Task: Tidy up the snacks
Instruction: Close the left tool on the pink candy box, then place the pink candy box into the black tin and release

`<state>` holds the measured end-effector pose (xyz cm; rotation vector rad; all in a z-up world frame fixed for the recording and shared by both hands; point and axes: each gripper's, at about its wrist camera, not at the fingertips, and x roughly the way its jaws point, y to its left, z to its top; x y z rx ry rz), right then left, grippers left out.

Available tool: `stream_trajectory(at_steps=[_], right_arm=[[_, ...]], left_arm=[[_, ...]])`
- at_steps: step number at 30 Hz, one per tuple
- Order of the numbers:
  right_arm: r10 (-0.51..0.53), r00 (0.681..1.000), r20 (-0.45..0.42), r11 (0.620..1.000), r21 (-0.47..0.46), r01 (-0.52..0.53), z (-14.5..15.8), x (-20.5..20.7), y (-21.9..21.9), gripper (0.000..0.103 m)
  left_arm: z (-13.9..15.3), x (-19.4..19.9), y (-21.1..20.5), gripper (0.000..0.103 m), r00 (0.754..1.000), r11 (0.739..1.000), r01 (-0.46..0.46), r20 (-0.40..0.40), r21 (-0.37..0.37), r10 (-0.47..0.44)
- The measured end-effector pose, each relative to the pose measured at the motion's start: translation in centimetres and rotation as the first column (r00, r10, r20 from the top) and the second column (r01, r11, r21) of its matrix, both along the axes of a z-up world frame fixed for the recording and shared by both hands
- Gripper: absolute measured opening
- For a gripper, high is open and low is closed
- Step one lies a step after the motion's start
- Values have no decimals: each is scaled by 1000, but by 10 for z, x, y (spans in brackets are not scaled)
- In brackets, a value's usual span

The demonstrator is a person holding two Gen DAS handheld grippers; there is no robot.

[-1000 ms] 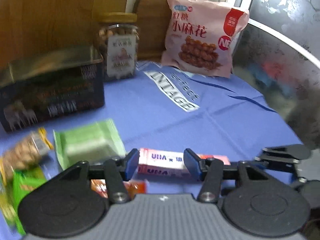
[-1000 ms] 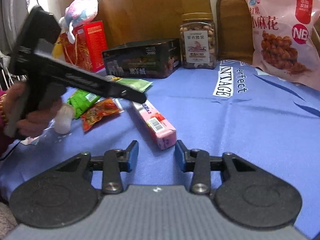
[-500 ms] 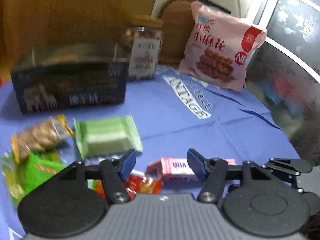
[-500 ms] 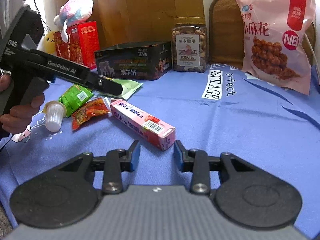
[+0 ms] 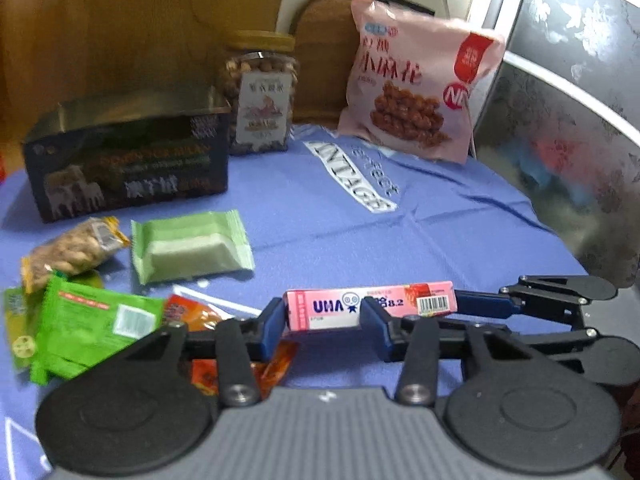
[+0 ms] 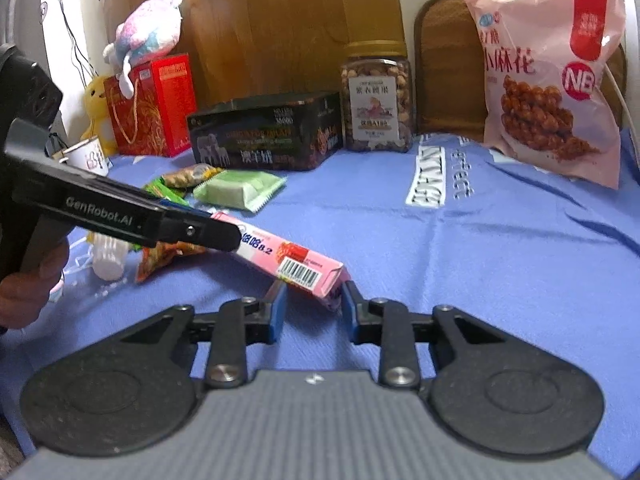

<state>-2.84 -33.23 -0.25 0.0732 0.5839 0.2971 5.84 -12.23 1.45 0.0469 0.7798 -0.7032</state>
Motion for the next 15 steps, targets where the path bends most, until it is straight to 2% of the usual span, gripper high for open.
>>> stream_trajectory(at_steps=[6, 9, 15], right_arm=[[46, 997, 58, 999, -3, -46, 18, 12, 20, 33], [67, 996, 62, 998, -7, -66, 19, 23, 34, 33], [113, 992, 58, 994, 10, -113, 22, 48, 61, 33]], left_arm=[[16, 9, 34, 40, 996, 994, -88, -7, -58, 87], [17, 16, 52, 40, 992, 989, -128, -28, -67, 126], [30, 30, 87, 40, 981, 975, -191, 0, -111, 192]])
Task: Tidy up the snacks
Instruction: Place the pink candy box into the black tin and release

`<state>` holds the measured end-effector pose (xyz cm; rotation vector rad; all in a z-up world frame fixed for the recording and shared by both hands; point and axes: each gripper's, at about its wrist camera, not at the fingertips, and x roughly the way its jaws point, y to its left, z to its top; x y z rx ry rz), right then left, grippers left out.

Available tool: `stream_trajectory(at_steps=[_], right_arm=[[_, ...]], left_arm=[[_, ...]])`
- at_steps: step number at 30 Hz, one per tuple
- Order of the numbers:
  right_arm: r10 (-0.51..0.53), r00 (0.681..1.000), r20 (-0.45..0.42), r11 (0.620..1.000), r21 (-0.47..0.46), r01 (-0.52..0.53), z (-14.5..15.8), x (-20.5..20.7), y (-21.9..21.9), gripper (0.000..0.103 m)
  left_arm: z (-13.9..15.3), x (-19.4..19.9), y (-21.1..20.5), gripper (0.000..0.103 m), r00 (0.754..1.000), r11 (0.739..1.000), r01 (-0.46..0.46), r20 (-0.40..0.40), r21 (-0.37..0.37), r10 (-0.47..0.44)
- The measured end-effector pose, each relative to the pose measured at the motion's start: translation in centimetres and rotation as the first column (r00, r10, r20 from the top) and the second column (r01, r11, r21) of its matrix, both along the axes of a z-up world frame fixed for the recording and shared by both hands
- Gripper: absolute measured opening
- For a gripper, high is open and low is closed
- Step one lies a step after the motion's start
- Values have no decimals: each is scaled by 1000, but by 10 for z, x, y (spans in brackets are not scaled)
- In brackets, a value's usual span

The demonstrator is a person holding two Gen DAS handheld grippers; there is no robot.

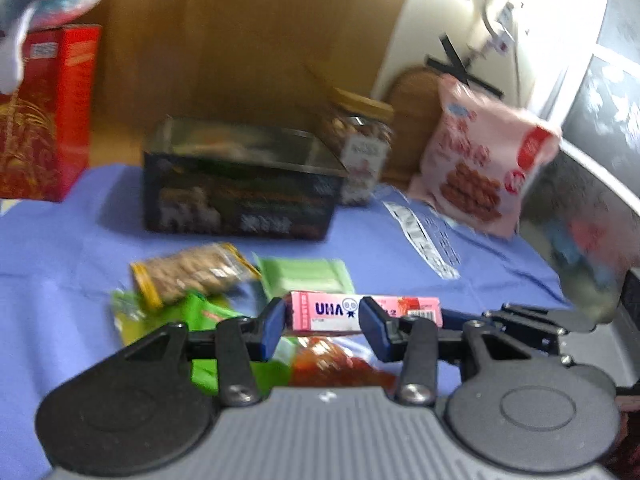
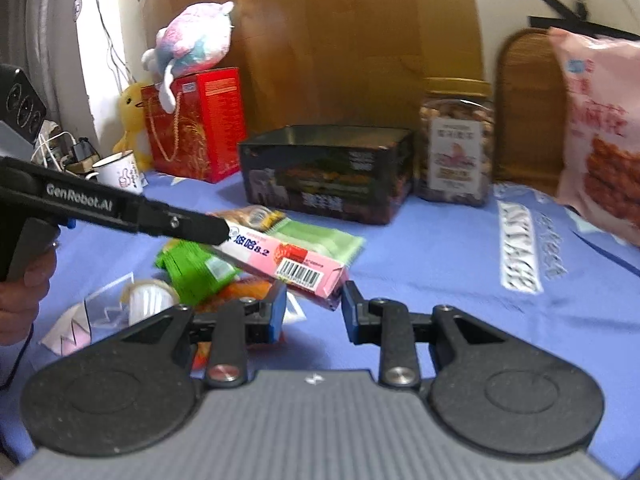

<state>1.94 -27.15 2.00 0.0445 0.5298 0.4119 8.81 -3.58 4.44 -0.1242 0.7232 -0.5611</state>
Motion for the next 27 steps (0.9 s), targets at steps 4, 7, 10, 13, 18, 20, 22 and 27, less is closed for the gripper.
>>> stream_trajectory(at_steps=[4, 7, 10, 13, 18, 20, 22, 27], right_arm=[[28, 998, 49, 999, -21, -27, 13, 23, 18, 33], [32, 993, 112, 998, -53, -26, 26, 47, 28, 33], [7, 988, 152, 999, -51, 1, 39, 79, 27, 33], [-24, 987, 156, 999, -42, 31, 43, 111, 23, 33], [-61, 988, 141, 995, -70, 72, 36, 146, 23, 34], [-65, 990, 124, 994, -76, 75, 32, 155, 22, 35], [-77, 989, 127, 994, -66, 86, 30, 158, 20, 37], [-105, 981, 165, 994, 35, 100, 39, 134, 1, 37]], left_arm=[[17, 27, 14, 40, 998, 998, -55, 41, -24, 56], [31, 53, 14, 40, 992, 995, -95, 76, -36, 98], [38, 85, 11, 40, 990, 991, -115, 71, -64, 119], [35, 117, 2, 40, 989, 988, -135, 56, -69, 139], [21, 150, -10, 40, 987, 988, -148, 55, -42, 151], [17, 158, -13, 41, 987, 988, -149, 48, -33, 151], [13, 163, -16, 43, 988, 989, -146, 38, -27, 147], [20, 148, -1, 43, 989, 989, -132, 51, -64, 135]])
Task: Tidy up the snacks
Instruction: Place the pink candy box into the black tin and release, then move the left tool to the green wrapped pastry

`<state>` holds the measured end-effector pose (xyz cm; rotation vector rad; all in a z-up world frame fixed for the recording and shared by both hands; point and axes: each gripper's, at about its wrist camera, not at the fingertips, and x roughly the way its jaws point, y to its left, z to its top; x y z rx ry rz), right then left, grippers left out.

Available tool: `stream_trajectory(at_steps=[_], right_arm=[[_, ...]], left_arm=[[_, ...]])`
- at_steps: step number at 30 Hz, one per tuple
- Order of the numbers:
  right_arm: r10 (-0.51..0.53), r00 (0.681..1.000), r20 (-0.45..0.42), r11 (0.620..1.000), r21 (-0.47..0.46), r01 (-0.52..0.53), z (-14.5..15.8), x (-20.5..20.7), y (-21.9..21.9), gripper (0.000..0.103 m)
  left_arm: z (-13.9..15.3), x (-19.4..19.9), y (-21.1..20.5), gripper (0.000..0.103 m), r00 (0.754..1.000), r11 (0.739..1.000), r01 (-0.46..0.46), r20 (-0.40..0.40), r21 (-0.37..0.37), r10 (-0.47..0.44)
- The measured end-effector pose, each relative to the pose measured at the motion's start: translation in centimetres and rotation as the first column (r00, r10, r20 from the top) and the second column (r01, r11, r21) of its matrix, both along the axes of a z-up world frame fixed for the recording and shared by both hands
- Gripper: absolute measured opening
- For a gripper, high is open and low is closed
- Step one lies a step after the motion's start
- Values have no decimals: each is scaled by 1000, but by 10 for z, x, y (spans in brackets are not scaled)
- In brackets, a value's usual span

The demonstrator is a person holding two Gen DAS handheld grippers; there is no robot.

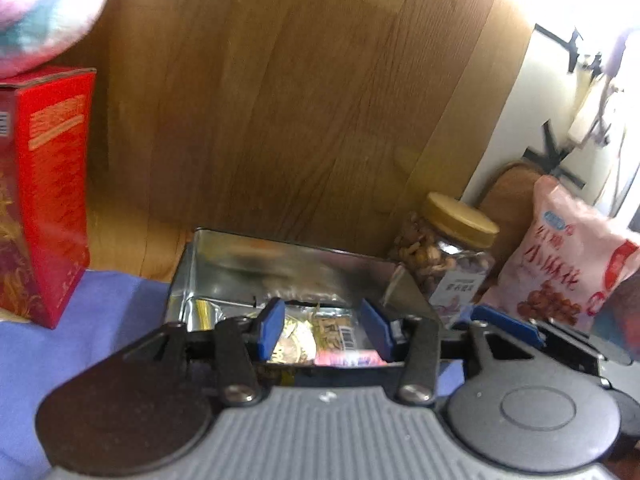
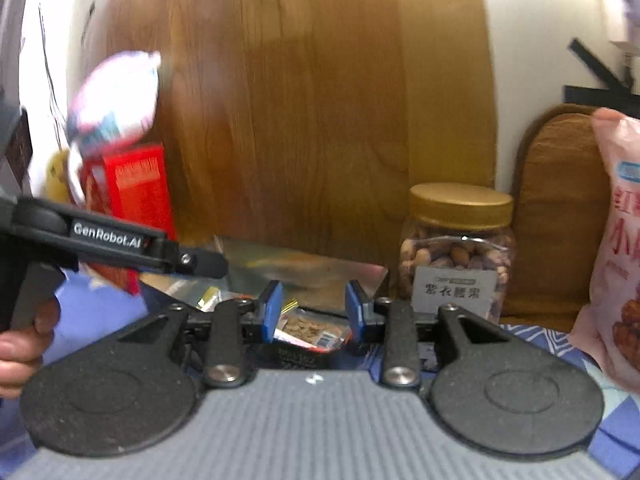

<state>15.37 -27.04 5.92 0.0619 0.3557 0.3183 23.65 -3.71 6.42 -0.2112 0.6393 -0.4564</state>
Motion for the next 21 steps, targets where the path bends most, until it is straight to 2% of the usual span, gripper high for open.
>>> stream_trajectory(at_steps=[2, 4, 6, 8, 10, 13, 17, 21], right_arm=[[33, 999, -9, 998, 51, -32, 1, -16, -6, 39], [104, 993, -57, 993, 70, -100, -7, -29, -3, 41], [186, 973, -133, 983, 32, -183, -21, -32, 13, 46], [204, 960, -191, 977, -22, -212, -36, -29, 30, 47], [240, 938, -252, 966, -29, -256, -47, -23, 43, 47], [240, 936, -259, 956, -102, -274, -53, -20, 50, 48], [254, 920, -298, 946, -122, -301, -47, -28, 39, 48], [232, 928, -293, 948, -146, -283, -49, -55, 17, 48]], left_arm=[[3, -13, 11, 43, 1000, 1000, 6, 0, -22, -6], [2, -29, 20, 43, 1000, 999, 15, -12, -44, -16], [-5, -44, 23, 43, 998, 997, 31, -49, -73, -34], [-15, -54, 21, 43, 994, 995, 37, -99, -92, -46], [-23, -63, 18, 43, 989, 994, 39, -137, -100, -53], [-31, -76, 17, 43, 984, 994, 43, -170, -100, -59], [-33, -92, 15, 43, 979, 994, 60, -187, -92, -77], [-32, -106, 4, 43, 971, 988, 107, -201, -107, -127]])
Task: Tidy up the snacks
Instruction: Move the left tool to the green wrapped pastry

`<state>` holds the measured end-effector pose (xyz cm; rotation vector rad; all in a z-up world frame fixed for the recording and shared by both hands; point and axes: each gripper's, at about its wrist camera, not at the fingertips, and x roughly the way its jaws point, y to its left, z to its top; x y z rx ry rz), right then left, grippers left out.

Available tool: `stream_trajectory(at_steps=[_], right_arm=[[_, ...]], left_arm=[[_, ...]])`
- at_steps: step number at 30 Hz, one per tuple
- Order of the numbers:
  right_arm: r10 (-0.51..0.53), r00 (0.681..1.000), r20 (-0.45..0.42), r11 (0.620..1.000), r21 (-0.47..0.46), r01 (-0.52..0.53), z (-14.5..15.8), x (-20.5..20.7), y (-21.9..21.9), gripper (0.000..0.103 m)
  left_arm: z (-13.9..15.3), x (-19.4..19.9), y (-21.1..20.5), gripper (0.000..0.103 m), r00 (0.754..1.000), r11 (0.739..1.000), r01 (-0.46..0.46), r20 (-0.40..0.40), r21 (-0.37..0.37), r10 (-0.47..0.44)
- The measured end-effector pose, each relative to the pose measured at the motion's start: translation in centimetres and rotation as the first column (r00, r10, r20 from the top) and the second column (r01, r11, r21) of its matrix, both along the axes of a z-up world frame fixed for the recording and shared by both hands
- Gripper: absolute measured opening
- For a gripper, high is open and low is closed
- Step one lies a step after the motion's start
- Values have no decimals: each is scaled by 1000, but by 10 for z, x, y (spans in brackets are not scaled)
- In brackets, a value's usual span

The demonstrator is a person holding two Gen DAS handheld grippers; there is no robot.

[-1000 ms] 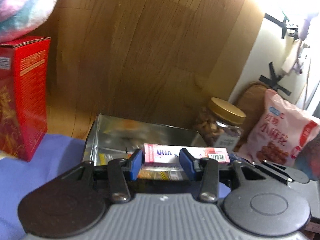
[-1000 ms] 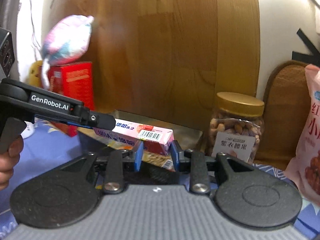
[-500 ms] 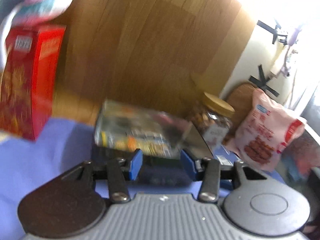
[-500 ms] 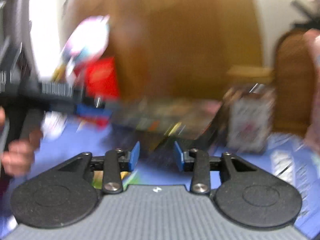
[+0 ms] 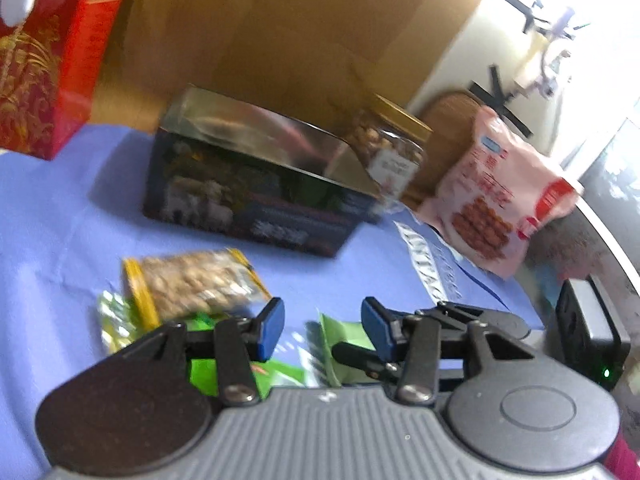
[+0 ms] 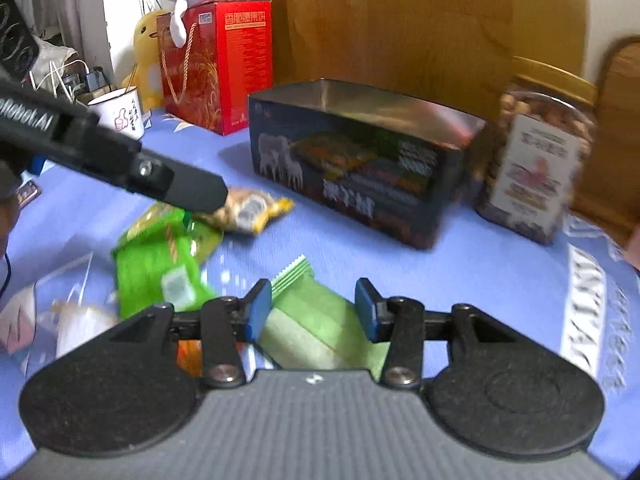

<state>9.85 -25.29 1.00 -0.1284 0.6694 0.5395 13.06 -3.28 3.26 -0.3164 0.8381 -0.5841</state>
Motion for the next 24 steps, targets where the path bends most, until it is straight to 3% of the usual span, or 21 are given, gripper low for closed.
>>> stream_trajectory(at_steps=[9, 12, 15, 19, 24], right_arm=[[-107, 994, 22, 994, 28, 106, -2, -85, -56, 50], [-172, 983, 65, 985, 42, 169, -1, -113, -71, 61], [-252, 965, 74, 963, 120, 242, -2, -141, -93, 64], [-297, 955, 20, 942, 168, 289, -15, -155, -109, 64], [-292, 956, 14, 946, 155, 286, -23, -155, -101, 64]], left_arm=[[-3, -38, -57, 43, 980, 981, 196, -37, -3, -196], [-8, -49, -74, 43, 969, 971, 240, -57, -2, -240], [-14, -54, -87, 43, 962, 964, 265, -78, 14, -263], [-24, -57, -99, 43, 949, 957, 291, -129, 5, -288], [-34, -61, -110, 43, 933, 949, 316, -179, -7, -313]])
